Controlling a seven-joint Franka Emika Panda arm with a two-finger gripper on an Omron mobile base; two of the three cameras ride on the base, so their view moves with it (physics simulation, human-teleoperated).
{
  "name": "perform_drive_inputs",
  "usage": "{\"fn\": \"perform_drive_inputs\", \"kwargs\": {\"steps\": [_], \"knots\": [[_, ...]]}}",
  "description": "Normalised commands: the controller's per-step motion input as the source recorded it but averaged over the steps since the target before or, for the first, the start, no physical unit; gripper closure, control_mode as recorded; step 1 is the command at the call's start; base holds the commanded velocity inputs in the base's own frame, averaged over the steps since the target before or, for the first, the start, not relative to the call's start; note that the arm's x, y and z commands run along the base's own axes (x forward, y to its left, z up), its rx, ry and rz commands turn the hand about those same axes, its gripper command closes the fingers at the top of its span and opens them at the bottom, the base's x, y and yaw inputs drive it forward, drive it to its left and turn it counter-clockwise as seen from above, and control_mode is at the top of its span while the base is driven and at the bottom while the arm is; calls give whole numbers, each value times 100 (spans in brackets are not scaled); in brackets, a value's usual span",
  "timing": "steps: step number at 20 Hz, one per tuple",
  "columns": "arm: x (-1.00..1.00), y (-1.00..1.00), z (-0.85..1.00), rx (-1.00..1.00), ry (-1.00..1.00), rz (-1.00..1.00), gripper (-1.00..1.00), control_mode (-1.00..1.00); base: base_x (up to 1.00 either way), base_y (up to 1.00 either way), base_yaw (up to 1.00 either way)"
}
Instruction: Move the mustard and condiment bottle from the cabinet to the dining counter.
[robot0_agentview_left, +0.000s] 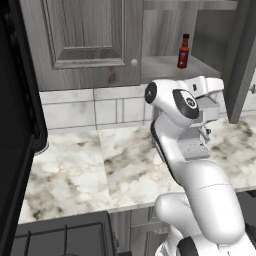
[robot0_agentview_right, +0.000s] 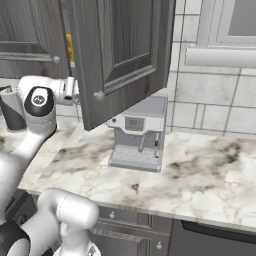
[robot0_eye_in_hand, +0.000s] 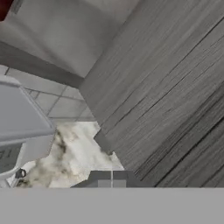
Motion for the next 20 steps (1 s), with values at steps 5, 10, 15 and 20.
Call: {"fn": "perform_drive_inputs", "kwargs": {"steps": [5, 10, 15, 20], "knots": [[-8, -100, 0, -14, 26, -30, 100, -100, 0, 0, 0], [-39, -100, -4, -7, 14, -31, 100, -100, 0, 0, 0], [-26, -100, -4, -2, 7, -25, 100, -100, 0, 0, 0], [31, -77, -7, 0, 0, 1, 100, -100, 0, 0, 0]]}}
